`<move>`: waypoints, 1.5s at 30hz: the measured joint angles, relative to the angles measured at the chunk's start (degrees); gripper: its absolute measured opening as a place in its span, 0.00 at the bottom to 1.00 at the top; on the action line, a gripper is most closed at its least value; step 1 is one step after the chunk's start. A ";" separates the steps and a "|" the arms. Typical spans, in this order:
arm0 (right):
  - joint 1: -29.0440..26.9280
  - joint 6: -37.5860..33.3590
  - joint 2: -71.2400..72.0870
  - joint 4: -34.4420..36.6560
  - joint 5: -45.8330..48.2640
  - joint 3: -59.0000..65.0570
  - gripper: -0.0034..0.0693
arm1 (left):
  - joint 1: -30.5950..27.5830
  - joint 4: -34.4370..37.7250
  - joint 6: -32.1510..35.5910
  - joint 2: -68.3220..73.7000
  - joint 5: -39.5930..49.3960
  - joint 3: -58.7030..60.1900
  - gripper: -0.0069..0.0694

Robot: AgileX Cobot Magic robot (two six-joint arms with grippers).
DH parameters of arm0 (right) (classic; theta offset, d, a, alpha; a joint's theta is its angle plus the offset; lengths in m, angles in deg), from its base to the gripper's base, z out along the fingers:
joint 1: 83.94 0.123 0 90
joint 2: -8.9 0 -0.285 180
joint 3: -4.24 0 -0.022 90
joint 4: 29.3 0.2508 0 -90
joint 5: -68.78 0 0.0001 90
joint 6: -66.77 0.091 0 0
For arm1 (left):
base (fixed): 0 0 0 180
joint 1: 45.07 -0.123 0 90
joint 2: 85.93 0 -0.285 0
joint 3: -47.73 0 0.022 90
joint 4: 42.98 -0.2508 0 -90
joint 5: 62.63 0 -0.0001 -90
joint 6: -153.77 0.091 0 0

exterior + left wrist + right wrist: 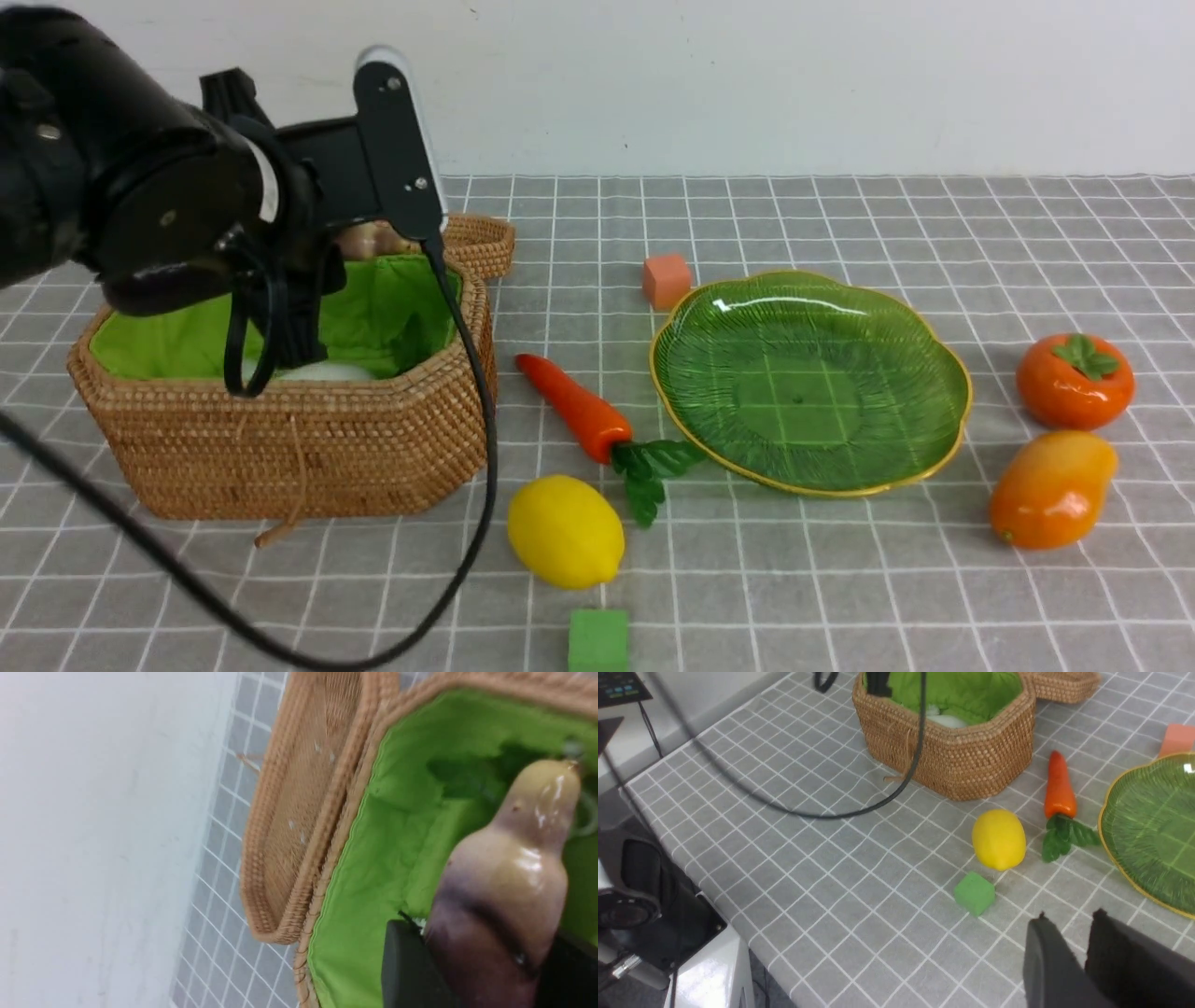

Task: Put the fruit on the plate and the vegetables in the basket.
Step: Use the left arm to grab an eggplant and put it into the left basket, then grab a lemon with your left arm and place it on the plate on the right

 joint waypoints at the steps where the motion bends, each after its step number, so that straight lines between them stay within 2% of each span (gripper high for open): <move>1: 0.00 0.00 0.00 0.00 0.08 0.00 0.24 | -0.31 -0.21 0.00 0.52 -0.44 0.00 0.46; 3: 0.00 0.00 0.00 0.00 0.62 0.00 0.24 | -1.39 -1.26 -0.14 3.23 -3.52 0.00 0.53; 4: 0.00 0.00 0.00 0.00 0.68 0.00 0.24 | -1.51 -1.35 -0.14 3.38 -3.74 0.00 0.53; 6: 0.00 0.06 0.00 0.00 0.96 0.00 0.25 | -1.58 -1.85 -0.69 4.53 -5.67 0.00 0.72; 7: 0.00 0.06 0.00 0.00 1.02 0.00 0.25 | -1.58 -1.85 -0.75 4.54 -5.72 0.00 0.74; 9: 0.00 0.06 0.00 0.00 1.24 0.00 0.25 | -1.58 -2.03 -2.63 4.62 -6.04 0.00 0.89; 11: 0.00 0.06 0.00 -0.23 1.35 0.00 0.25 | -1.58 -2.03 -6.03 4.62 -5.43 0.00 0.95; 14: 0.00 0.06 0.00 -0.69 1.51 0.00 0.25 | -1.58 -0.82 -11.17 4.33 -3.40 0.00 0.95; 16: 0.00 0.06 0.13 -1.58 2.05 0.00 0.25 | -0.74 3.25 -22.21 2.94 0.75 0.00 0.89; 18: 0.00 0.06 0.61 -2.72 3.07 0.00 0.26 | 1.22 7.64 -30.77 1.03 4.83 0.00 0.79; 20: 0.00 0.67 1.48 -3.58 4.25 0.00 0.26 | 4.22 12.68 -35.02 -1.04 8.44 0.00 0.65; 21: 0.00 1.30 2.15 -4.34 4.68 0.00 0.26 | 6.37 14.24 -35.77 -1.66 9.52 -0.05 0.60; 22: 0.00 2.23 2.96 -5.19 5.17 0.00 0.26 | 8.78 17.43 -36.60 -2.21 11.69 -0.05 0.48; 23: 0.00 2.61 3.29 -5.78 5.33 0.00 0.26 | 9.79 18.47 -36.71 -2.26 12.45 -0.06 0.44; 24: 0.00 3.66 4.18 -6.83 5.74 0.00 0.26 | 12.37 20.79 -36.79 -2.33 14.15 -0.12 0.35; 25: 0.00 5.18 5.68 -8.52 6.28 0.00 0.26 | 15.98 23.22 -36.27 -1.96 16.31 -0.12 0.26; 26: 0.00 5.80 6.48 -9.69 6.59 0.00 0.26 | 17.97 24.24 -35.20 -1.45 17.32 -0.12 0.21; 27: 0.00 6.54 7.67 -10.82 6.89 0.00 0.26 | 21.10 24.81 -33.45 -0.59 18.29 -0.12 0.19; 29: 0.00 7.05 8.85 -11.91 6.89 0.00 0.26 | 23.24 24.75 -31.35 0.49 18.61 -0.12 0.19; 30: 0.00 7.61 10.36 -12.65 6.89 0.00 0.26 | 25.27 23.77 -27.33 2.53 18.88 -0.65 0.23; 31: 0.00 7.71 10.50 -12.71 6.89 0.00 0.26 | 25.40 23.58 -26.19 3.01 18.88 -0.74 0.25; 32: 0.00 7.88 11.38 -12.72 6.89 0.00 0.26 | 25.96 22.03 -21.37 4.64 18.92 -1.33 0.31; 33: 0.00 7.88 11.60 -12.72 6.89 0.00 0.26 | 26.04 21.81 -20.57 4.84 18.92 -1.38 0.32; 38: 0.00 8.53 13.84 -12.90 6.89 2.97 0.27 | 24.37 18.47 4.28 9.74 17.81 -1.71 0.67; 39: 0.00 8.53 13.84 -12.90 6.89 3.16 0.27 | 24.37 18.41 4.96 9.88 17.71 -1.71 0.68; 41: 0.00 8.97 13.96 -12.90 6.89 5.46 0.27 | 23.23 18.15 10.88 11.05 15.90 -1.71 0.80; 42: 0.00 8.97 13.96 -12.90 6.89 5.86 0.27 | 23.07 18.15 11.73 11.22 15.38 -1.71 0.82; 43: 0.00 9.10 13.96 -12.72 6.89 7.49 0.27 | 22.52 17.92 14.54 11.67 13.08 -1.75 0.87; 45: 0.00 9.16 13.96 -12.53 6.89 8.65 0.27 | 22.31 17.68 16.83 12.18 10.72 -1.78 0.90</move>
